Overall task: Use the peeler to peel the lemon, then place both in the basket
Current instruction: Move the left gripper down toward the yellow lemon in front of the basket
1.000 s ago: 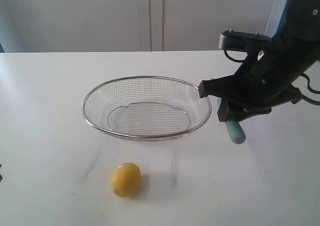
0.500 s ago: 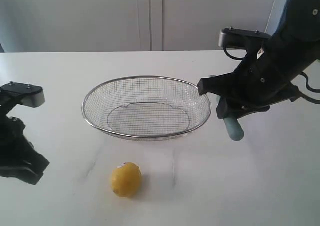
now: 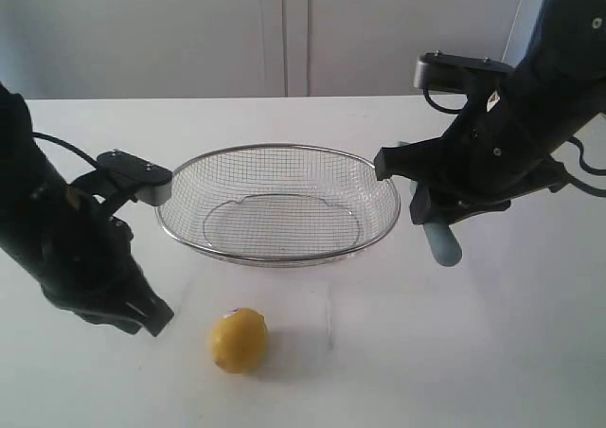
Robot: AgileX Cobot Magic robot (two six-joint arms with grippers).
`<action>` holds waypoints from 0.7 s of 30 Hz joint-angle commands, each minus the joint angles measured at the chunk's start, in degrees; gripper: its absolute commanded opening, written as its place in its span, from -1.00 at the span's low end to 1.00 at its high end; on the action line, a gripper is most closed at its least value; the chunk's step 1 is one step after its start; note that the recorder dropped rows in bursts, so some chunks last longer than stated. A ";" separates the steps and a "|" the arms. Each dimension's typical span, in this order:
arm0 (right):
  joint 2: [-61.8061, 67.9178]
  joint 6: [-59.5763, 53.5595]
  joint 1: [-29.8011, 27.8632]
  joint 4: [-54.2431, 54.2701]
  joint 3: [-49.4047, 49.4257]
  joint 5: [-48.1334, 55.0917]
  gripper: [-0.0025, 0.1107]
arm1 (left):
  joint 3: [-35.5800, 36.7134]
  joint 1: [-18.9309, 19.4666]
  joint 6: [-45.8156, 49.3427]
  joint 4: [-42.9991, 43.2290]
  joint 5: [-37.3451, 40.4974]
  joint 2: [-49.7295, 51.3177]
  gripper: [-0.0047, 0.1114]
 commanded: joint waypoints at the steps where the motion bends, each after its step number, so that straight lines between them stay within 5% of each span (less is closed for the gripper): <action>1: -0.75 -0.70 -0.27 0.08 0.21 -0.56 -0.96 | -1.37 -2.92 -1.31 0.26 -1.33 2.12 -0.92; 14: -0.75 -0.70 -0.27 -0.76 0.21 2.51 -0.96 | -3.48 -9.68 -1.46 1.60 -10.49 6.22 -0.88; 21: -0.75 0.66 -0.27 -2.82 0.21 3.52 -0.96 | -3.48 -10.66 -0.87 1.64 -14.06 6.25 -0.26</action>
